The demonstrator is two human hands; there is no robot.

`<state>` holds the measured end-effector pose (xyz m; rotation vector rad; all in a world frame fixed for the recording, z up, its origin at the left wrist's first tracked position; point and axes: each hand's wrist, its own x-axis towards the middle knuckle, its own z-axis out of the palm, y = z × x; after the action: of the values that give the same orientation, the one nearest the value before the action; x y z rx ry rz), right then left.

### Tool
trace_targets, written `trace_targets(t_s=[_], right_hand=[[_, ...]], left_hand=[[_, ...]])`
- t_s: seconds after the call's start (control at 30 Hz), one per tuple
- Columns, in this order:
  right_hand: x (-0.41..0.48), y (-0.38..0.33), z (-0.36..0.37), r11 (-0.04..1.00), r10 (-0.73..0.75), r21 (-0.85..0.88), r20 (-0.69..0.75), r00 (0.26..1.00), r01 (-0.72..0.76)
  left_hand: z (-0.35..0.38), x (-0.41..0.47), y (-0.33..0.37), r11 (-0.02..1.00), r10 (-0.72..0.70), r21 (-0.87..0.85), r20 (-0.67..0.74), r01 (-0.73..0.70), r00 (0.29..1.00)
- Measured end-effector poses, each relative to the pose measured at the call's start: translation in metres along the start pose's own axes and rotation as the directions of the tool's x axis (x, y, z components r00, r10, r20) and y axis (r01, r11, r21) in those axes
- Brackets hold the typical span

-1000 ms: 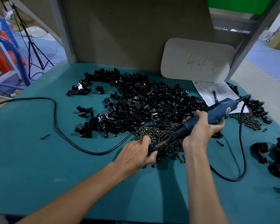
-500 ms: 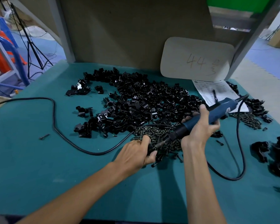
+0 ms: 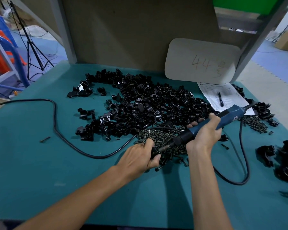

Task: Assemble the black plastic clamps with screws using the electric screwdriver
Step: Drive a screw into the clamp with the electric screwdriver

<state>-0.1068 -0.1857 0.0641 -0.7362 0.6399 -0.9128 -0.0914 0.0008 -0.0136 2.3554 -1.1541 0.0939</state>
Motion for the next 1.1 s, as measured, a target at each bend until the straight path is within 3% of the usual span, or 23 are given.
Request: trace_targets(t_s=[0.73,0.87,0.97,1.03,1.1], right_hand=[[0.001,0.001,-0.001,1.0,-0.005,0.004,0.033,0.999,0.005],[0.007,-0.011,-0.002,0.997,0.059,0.045,0.115,0.992,-0.064],[0.024,-0.034,-0.007,0.988,0.036,0.146,0.137,0.99,-0.056],[0.037,-0.052,-0.016,0.997,0.074,0.017,0.177,0.981,-0.079],[0.045,-0.064,-0.032,0.918,0.148,-0.394,0.239,0.96,-0.043]], left_hand=[[0.001,0.001,-0.003,0.999,0.011,0.031,0.003,-0.011,1.0],[-0.001,-0.002,-0.001,0.999,-0.042,-0.025,0.006,0.043,0.999],[-0.003,-0.007,-0.003,0.991,-0.079,-0.112,-0.073,0.07,0.994],[-0.004,-0.009,-0.005,0.988,-0.083,-0.139,-0.135,0.064,0.987],[-0.003,-0.008,-0.004,0.991,-0.083,-0.114,-0.169,0.064,0.982]])
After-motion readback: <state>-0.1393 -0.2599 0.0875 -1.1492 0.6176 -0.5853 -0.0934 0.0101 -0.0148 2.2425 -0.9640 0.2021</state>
